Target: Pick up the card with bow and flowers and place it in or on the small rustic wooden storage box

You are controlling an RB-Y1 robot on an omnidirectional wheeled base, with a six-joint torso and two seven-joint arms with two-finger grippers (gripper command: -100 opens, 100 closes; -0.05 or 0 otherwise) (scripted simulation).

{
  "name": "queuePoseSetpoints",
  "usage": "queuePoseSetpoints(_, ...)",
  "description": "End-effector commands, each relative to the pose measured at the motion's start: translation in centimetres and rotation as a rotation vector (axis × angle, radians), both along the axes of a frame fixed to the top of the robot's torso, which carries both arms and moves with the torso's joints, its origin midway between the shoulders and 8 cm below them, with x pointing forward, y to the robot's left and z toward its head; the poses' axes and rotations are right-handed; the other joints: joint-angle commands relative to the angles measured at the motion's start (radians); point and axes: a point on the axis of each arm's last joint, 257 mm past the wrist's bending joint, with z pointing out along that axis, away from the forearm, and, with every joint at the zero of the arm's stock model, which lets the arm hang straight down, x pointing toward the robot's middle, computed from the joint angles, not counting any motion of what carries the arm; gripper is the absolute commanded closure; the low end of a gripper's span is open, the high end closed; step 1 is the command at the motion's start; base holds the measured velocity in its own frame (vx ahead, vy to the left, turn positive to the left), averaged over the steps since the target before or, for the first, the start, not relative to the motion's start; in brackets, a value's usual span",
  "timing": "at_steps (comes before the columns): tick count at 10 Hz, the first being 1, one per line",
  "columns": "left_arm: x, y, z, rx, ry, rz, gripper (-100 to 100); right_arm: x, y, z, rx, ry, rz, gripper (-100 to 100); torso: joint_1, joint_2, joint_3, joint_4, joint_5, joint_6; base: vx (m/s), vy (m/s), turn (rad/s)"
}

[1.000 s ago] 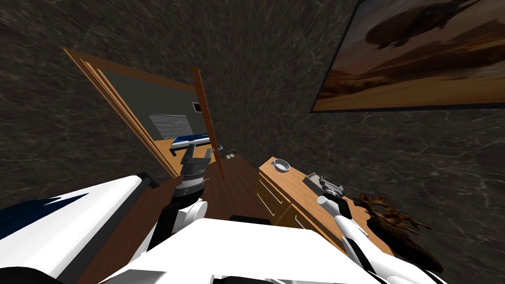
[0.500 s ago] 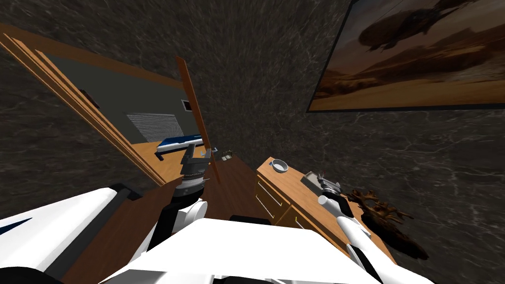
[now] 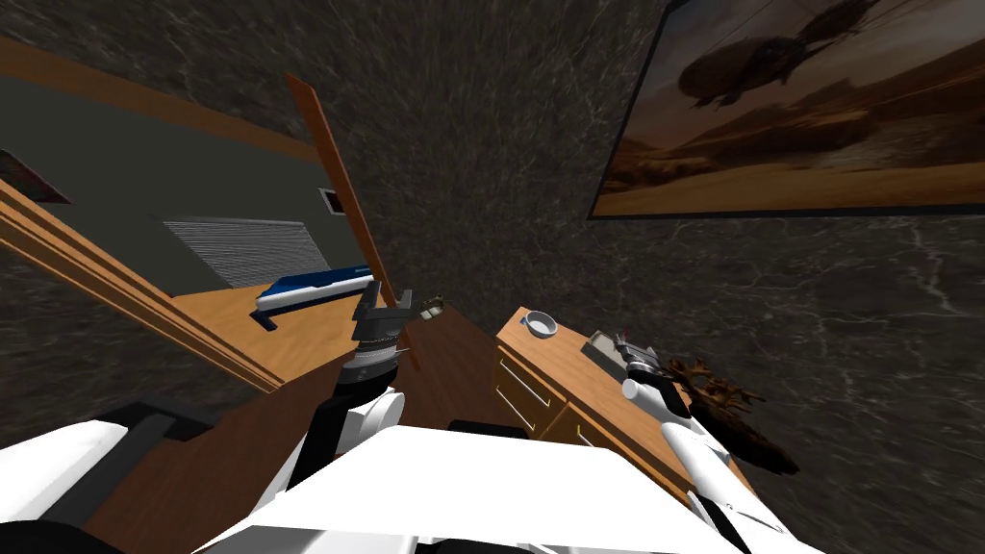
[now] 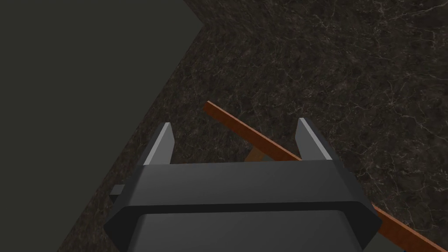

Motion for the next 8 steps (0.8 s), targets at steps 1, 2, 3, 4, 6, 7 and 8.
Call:
queuePoseSetpoints(1,0.0,0.0,0.0,0.000,0.000,0.000,0,0.6,0.6,0.9,-0.003,-0.009,0.024,-100,0.000,0.000,0.000,0.000,0.000,0.000,0.079,0.048,-0.127)
queuePoseSetpoints(2,0.0,0.0,0.0,0.000,0.000,0.000,0,0.8,1.1,1.1,-0.002,0.003,0.051,-100,0.000,0.000,0.000,0.000,0.000,-0.001,0.100,0.057,-0.225)
queuePoseSetpoints(3,0.0,0.0,0.0,0.000,0.000,0.000,0,0.8,1.5,1.1,0.001,0.020,0.071,-100,0.001,0.000,0.000,0.000,0.000,0.000,0.156,0.084,-0.365)
queuePoseSetpoints(4,0.0,0.0,0.0,0.000,0.000,0.000,0,1.5,2.1,2.4,-0.012,-0.004,0.089,-100,0.002,-0.003,-0.002,-0.001,0.000,0.000,0.068,0.070,-0.203)
queuePoseSetpoints(6,0.0,0.0,0.0,0.000,0.000,0.000,0,1.7,2.8,2.9,-0.015,0.006,0.115,-100,0.001,0.001,0.000,0.000,0.000,0.000,0.052,0.063,-0.186)
queuePoseSetpoints(7,0.0,0.0,0.0,0.000,0.000,0.000,0,1.9,2.9,3.2,-0.018,0.000,0.118,-100,0.000,0.002,0.001,0.000,0.000,-0.001,0.007,0.008,-0.024)
queuePoseSetpoints(8,0.0,0.0,0.0,0.000,0.000,0.000,0,1.8,3.4,3.2,-0.018,0.019,0.137,-100,-0.003,0.004,0.002,0.001,-0.001,-0.001,0.044,0.054,-0.157)
